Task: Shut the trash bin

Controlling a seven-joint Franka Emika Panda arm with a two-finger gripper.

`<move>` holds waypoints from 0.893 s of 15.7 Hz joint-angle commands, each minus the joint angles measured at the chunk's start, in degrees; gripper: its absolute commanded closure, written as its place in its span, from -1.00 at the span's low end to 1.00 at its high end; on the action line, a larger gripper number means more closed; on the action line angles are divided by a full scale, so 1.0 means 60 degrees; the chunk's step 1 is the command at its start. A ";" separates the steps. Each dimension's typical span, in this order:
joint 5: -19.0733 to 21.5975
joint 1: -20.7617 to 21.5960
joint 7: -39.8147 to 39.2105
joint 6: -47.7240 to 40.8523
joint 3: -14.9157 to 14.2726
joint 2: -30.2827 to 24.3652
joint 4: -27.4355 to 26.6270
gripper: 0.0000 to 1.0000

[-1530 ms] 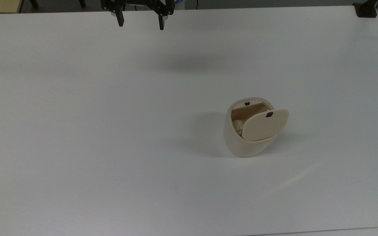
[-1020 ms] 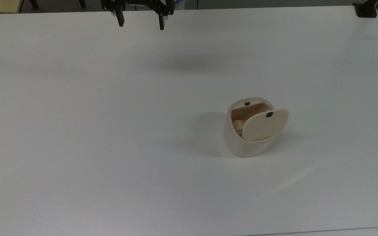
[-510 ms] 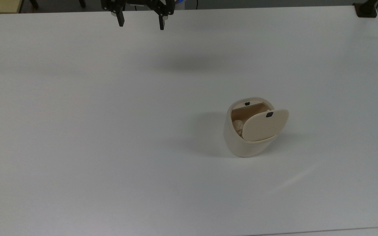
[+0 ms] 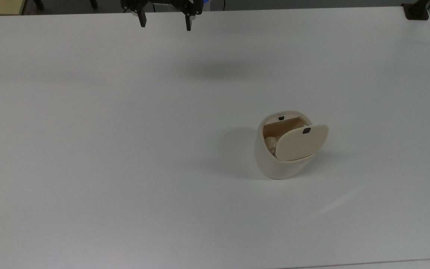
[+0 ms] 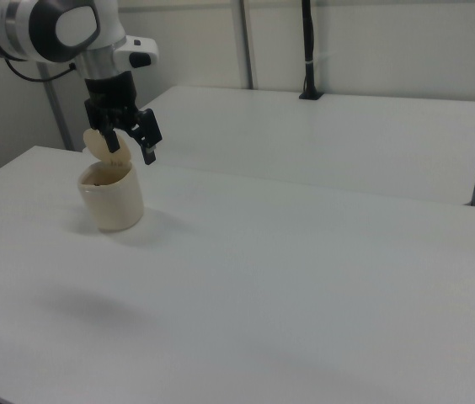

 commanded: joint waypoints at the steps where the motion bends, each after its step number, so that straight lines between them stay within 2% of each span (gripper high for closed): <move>1: 0.0326 0.0356 0.1583 0.0430 0.0016 0.0170 0.0317 -1.00; 5: 0.0386 0.0955 0.4512 0.0636 0.0030 0.0785 0.1269 -1.00; 8: 0.0372 0.1410 0.7059 0.1308 0.0030 0.1313 0.1915 -1.00; 13: 0.0371 0.1967 1.0812 0.2758 0.0030 0.1753 0.2092 -0.99; 14: 0.0386 0.1982 1.1152 0.3051 0.0030 0.1783 0.2092 -0.84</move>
